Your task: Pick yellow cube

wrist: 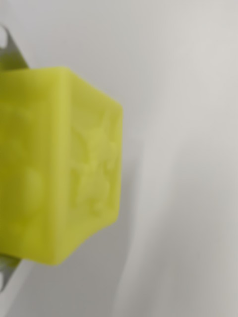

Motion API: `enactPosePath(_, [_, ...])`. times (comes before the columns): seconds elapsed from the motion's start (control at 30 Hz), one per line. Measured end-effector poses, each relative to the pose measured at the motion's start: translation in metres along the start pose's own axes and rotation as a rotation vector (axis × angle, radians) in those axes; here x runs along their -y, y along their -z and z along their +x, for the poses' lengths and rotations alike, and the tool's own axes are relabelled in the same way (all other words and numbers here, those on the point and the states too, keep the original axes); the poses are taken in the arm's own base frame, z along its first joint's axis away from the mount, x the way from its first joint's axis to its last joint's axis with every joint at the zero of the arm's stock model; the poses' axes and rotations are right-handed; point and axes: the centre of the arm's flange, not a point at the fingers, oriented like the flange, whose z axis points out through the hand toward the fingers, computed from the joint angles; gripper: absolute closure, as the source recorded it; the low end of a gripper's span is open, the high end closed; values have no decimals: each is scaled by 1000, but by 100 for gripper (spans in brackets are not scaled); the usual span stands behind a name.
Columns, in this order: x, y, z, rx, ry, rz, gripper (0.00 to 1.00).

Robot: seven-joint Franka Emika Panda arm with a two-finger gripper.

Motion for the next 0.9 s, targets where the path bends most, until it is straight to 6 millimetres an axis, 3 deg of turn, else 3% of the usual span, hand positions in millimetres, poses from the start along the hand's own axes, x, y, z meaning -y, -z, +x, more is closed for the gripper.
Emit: enactPosePath(0.9, [0,67,0,1,0,0,100])
